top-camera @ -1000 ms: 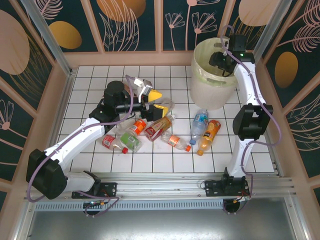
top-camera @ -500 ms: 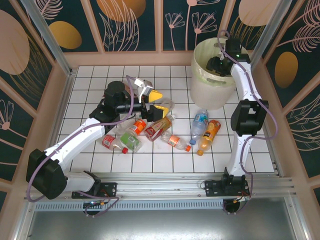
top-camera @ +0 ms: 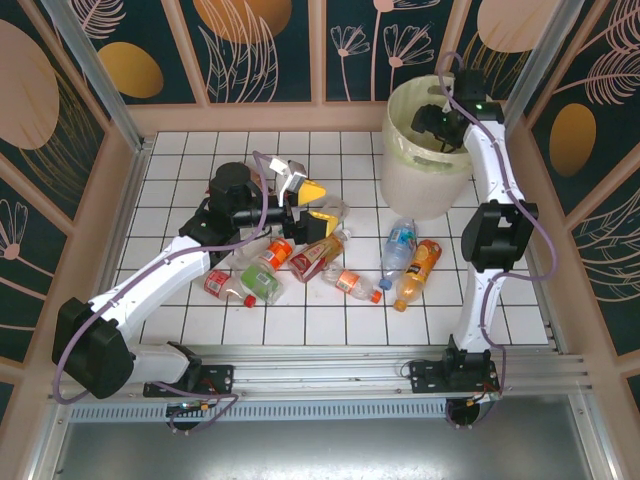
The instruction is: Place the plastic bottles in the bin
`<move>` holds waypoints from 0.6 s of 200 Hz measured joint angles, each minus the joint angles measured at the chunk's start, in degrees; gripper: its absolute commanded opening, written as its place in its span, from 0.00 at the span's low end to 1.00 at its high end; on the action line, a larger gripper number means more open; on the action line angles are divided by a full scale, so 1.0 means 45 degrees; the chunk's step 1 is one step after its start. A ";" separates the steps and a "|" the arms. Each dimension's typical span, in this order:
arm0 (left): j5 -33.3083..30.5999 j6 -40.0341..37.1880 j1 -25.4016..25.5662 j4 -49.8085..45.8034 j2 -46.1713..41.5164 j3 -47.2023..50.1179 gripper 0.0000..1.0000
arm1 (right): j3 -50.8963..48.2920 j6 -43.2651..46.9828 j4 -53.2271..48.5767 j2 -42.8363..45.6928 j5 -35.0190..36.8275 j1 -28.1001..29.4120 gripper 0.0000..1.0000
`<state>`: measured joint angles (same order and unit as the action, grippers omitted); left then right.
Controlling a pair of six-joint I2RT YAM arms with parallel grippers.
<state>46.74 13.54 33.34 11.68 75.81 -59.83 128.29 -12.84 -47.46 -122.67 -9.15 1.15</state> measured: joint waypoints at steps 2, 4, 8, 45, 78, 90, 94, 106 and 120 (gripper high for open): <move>0.0000 0.0000 0.0000 0.0000 0.0000 0.0000 0.99 | 0.0019 0.0005 0.0005 0.0000 0.0000 0.0000 0.79; 0.0000 0.0000 0.0000 0.0000 0.0000 0.0000 0.99 | 0.0044 0.0005 0.0005 0.0005 0.0000 0.0000 0.79; 0.0000 0.0000 0.0000 0.0000 0.0000 0.0000 0.99 | 0.0083 0.0005 0.0000 0.0010 0.0005 0.0005 0.79; 0.0000 0.0000 0.0000 0.0000 0.0000 0.0000 0.99 | 0.0219 0.0000 -0.0029 0.0121 0.0000 0.0005 0.80; 0.0000 0.0000 0.0000 0.0000 0.0000 0.0000 0.99 | 0.0019 0.0000 0.0112 0.0957 -0.0063 0.0005 0.79; 0.0000 0.0000 0.0000 0.0000 -0.0005 0.0000 0.98 | -0.0495 0.0005 0.0364 0.1642 -0.0107 0.0005 0.79; 0.0000 0.0000 0.0000 0.0000 -0.0005 0.0000 0.99 | -0.0733 0.0010 0.0466 0.1933 -0.0141 0.0005 0.79; -0.0010 -0.0005 0.0000 0.0000 -0.0015 0.0000 0.99 | -0.1462 0.0024 0.0826 0.2832 -0.0262 0.0019 0.79; -0.0078 -0.0102 0.0000 -0.0097 -0.0107 0.0000 0.99 | -0.2453 0.0126 0.1370 0.3963 -0.0374 0.0087 0.79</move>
<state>46.39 13.08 33.34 11.25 75.33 -59.83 117.25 -12.27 -41.30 -104.84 -10.83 1.54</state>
